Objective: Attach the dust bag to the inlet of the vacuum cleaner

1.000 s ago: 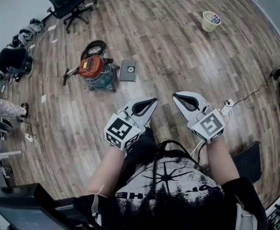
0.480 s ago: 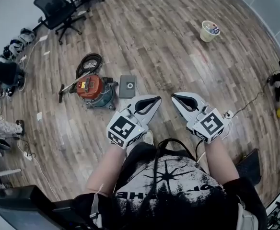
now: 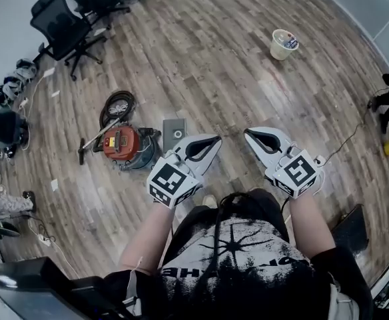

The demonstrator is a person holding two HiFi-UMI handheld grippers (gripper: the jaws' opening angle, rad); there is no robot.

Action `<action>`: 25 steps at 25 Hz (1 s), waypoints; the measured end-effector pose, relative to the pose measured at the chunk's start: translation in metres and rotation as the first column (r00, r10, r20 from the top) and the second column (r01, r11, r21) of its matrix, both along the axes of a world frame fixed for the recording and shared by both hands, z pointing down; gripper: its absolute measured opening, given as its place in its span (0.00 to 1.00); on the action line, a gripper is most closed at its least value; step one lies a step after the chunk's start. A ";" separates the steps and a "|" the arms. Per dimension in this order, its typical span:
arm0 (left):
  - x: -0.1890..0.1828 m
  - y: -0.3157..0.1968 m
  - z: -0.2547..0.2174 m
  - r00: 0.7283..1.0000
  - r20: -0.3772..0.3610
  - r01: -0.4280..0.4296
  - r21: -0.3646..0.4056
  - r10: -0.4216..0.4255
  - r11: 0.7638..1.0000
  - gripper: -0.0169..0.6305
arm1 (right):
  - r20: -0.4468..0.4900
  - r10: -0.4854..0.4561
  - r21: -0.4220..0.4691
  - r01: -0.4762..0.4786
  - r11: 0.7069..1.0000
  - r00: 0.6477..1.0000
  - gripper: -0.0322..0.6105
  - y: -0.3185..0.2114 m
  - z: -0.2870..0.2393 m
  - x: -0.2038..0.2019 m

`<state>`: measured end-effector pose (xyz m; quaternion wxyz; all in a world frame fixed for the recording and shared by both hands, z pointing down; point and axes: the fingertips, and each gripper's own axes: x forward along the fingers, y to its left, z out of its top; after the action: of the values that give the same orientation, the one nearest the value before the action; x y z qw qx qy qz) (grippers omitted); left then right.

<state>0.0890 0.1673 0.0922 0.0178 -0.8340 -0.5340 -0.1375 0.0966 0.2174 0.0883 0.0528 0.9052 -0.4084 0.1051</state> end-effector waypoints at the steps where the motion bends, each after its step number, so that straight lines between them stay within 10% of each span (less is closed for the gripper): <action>1: 0.007 0.005 0.001 1.000 0.004 -0.004 0.002 0.004 1.000 0.03 | 0.002 0.007 0.003 -0.007 1.000 1.000 0.06 0.007 0.001 0.008; 14: 0.141 0.085 0.035 0.981 0.036 0.190 0.038 -0.192 0.981 0.03 | 0.006 -0.187 0.079 0.186 0.979 0.982 0.06 0.085 0.024 0.149; 25: 0.194 0.112 0.036 0.910 0.037 0.411 0.050 -0.413 0.910 0.03 | 0.038 -0.468 0.104 0.462 0.881 0.883 0.06 0.094 0.033 0.216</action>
<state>0.2827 0.2790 0.1280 -0.0072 -0.9239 -0.3434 -0.1685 0.3131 0.3112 0.1211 0.0220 0.7786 -0.6194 0.0984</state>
